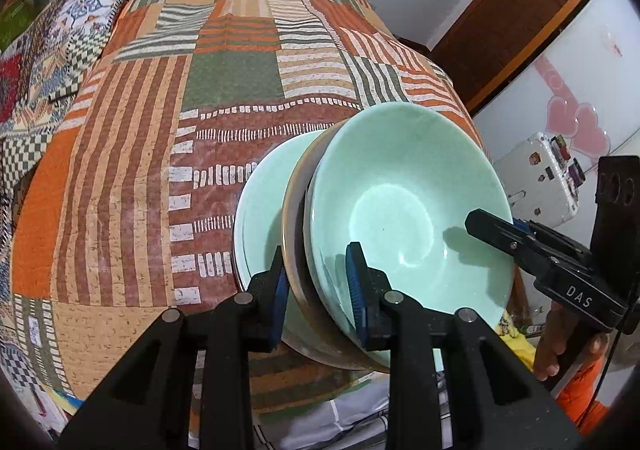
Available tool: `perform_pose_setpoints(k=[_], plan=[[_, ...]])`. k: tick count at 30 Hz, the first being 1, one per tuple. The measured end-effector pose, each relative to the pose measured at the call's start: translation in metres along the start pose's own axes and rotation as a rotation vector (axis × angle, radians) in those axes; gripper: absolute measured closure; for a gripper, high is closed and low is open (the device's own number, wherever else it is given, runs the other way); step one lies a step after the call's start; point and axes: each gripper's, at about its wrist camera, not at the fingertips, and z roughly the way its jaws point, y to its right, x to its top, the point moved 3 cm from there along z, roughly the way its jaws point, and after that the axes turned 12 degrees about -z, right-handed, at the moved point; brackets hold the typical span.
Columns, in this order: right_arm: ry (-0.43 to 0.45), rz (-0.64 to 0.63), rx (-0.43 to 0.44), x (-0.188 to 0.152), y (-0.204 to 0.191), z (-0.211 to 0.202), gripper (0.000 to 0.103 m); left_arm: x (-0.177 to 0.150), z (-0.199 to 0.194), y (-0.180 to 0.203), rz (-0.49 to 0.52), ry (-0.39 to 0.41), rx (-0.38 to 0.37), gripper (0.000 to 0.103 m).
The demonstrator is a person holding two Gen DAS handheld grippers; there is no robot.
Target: Organize plates and bowls
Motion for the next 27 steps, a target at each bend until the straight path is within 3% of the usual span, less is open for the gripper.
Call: perform_pose_setpoints(k=[8, 14, 18, 22, 26, 27], plan=[[0.013, -0.024, -0.001, 0.005, -0.001, 0.002, 0.072, 0.003, 0.001, -0.005, -0.019, 0.005, -0.018, 0.075], [0.057, -0.05, -0.017, 0.012, -0.002, -0.009, 0.071, 0.007, -0.034, 0.011, 0.092, 0.194, 0.043, 0.073], [0.095, -0.062, -0.041, 0.018, -0.003, -0.021, 0.071, 0.011, -0.052, 0.015, 0.093, 0.251, 0.04, 0.064], [0.135, -0.111, -0.077, 0.021, -0.012, -0.038, 0.069, 0.012, -0.071, 0.021, 0.101, 0.304, 0.037, 0.063], [0.204, -0.149, -0.105, 0.028, -0.023, -0.063, 0.063, 0.004, -0.1, 0.037, 0.145, 0.399, 0.041, 0.062], [0.23, -0.159, -0.113, 0.031, -0.027, -0.071, 0.059, 0.002, -0.107, 0.041, 0.155, 0.422, 0.041, 0.058]])
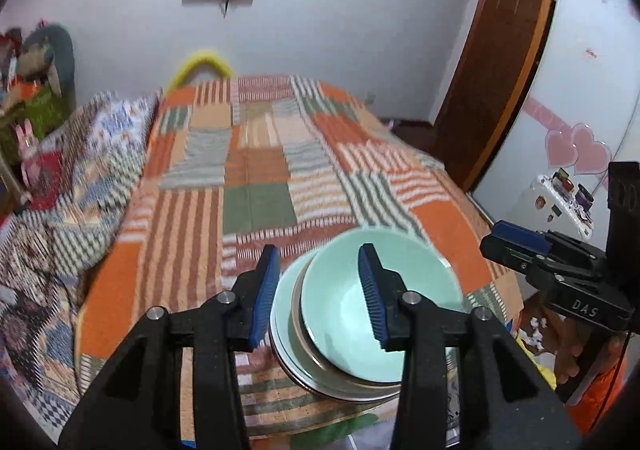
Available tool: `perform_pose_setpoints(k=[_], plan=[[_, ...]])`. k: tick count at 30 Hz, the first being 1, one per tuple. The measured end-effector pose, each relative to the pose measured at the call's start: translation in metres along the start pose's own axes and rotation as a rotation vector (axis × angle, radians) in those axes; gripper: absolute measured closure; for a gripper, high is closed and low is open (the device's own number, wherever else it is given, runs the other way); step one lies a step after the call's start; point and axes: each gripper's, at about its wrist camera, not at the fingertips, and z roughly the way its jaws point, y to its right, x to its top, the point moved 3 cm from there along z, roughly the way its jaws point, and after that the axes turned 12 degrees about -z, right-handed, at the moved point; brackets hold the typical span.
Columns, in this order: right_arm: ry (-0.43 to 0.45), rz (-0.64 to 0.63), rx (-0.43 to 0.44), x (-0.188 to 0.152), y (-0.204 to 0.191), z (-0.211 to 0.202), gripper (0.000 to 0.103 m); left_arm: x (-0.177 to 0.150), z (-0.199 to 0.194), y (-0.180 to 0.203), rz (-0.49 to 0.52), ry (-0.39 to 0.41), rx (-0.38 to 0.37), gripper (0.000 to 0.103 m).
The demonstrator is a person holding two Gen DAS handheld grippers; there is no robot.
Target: Organize plates and bowls
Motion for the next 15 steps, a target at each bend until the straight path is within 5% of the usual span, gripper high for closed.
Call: perform_pose_setpoints(k=[11, 15], plan=[[0.232, -0.075, -0.07, 0.03, -0.024, -0.077, 0.028, 0.009, -0.099, 0.037, 0.041, 0.269, -0.055, 0.025], [0.289, -0.089, -0.081, 0.034, -0.027, -0.094, 0.025, 0.008, -0.125, 0.047, 0.07, 0.349, -0.055, 0.009]])
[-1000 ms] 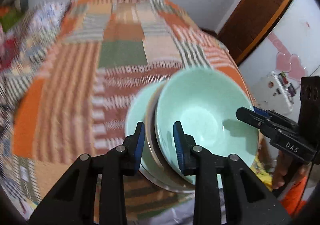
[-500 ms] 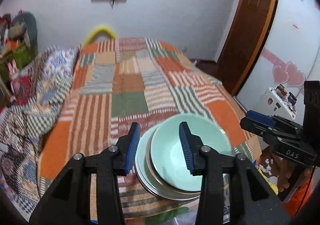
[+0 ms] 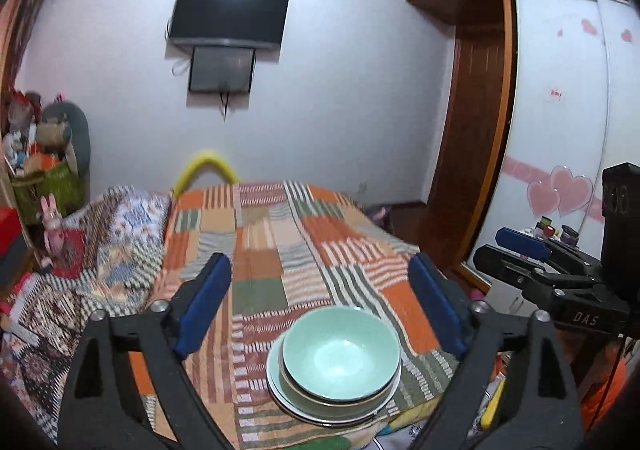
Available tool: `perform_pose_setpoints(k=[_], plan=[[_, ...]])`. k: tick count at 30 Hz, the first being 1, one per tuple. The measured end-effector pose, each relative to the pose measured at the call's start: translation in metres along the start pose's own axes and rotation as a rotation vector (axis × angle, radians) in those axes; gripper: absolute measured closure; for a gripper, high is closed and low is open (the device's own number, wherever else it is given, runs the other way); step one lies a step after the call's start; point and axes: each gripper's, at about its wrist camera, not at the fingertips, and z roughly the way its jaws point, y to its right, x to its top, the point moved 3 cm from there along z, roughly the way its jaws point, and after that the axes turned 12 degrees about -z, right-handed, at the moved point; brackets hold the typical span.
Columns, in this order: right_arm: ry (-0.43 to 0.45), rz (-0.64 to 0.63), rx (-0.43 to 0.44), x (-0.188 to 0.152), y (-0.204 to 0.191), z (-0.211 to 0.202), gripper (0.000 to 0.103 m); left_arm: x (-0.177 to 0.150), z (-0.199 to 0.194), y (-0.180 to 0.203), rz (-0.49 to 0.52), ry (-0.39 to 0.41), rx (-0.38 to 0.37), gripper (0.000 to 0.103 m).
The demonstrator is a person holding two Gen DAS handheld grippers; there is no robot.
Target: Organize plates and bowls
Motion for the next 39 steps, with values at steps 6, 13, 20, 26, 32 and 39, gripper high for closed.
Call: perform_pose_setpoints(k=[6, 13, 20, 26, 32, 39], plan=[[0.059, -0.03, -0.024, 0.007, -0.006, -0.01, 0.015, 0.003, -0.02, 0.008, 0.011, 0.044, 0.0, 0.002], [0.126, -0.056, -0.057, 0.008, -0.012, -0.02, 0.0, 0.0, -0.03, 0.008, -0.01, 0.064, 0.01, 0.001], [0.141, -0.062, -0.067, 0.007, -0.011, -0.022, 0.0, -0.003, -0.033, 0.009, -0.004, 0.076, 0.017, 0.001], [0.146, -0.052, -0.065, 0.004, -0.009, -0.027, 0.0, -0.005, -0.029, 0.01, 0.006, 0.08, 0.026, 0.0], [0.146, -0.051, -0.063, 0.004, -0.008, -0.027, 0.0, -0.005, -0.03, 0.008, -0.003, 0.08, 0.024, 0.0], [0.147, -0.05, -0.064, 0.004, -0.009, -0.028, 0.0, -0.004, -0.029, 0.007, -0.004, 0.074, 0.022, 0.0]])
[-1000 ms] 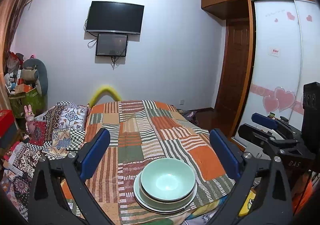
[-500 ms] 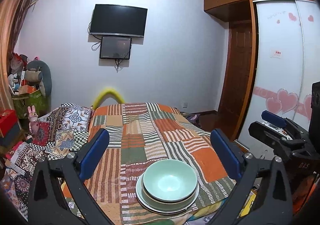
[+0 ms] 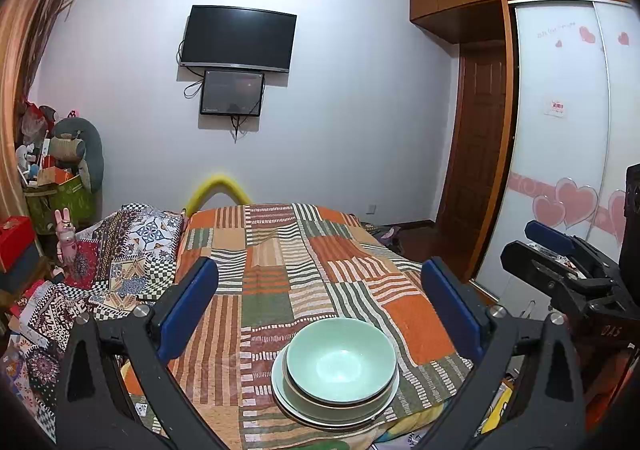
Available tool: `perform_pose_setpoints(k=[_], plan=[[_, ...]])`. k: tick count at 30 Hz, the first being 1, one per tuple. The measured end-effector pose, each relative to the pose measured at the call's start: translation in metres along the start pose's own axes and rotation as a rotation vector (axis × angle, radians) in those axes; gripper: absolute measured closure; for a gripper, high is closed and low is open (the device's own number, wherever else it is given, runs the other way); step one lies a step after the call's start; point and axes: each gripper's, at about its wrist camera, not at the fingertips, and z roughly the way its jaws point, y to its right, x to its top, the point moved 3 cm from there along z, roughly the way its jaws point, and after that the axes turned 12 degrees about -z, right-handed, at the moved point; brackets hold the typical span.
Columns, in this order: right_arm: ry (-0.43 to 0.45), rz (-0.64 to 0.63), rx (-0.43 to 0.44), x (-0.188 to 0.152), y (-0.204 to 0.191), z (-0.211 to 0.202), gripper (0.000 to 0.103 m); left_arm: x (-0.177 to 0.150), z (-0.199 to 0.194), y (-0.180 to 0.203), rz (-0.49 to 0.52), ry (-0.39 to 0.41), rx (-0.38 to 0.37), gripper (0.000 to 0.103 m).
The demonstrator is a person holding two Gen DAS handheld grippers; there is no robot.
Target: Organize plates and bowls
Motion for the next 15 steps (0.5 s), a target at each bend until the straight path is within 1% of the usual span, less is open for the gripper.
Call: perform_pose_setpoints(k=[15], plan=[[0.007, 0.006, -0.006, 0.0008, -0.001, -0.0037, 0.0, -0.0025, -0.0008, 0.0036, 0.013, -0.003, -0.023, 0.0]])
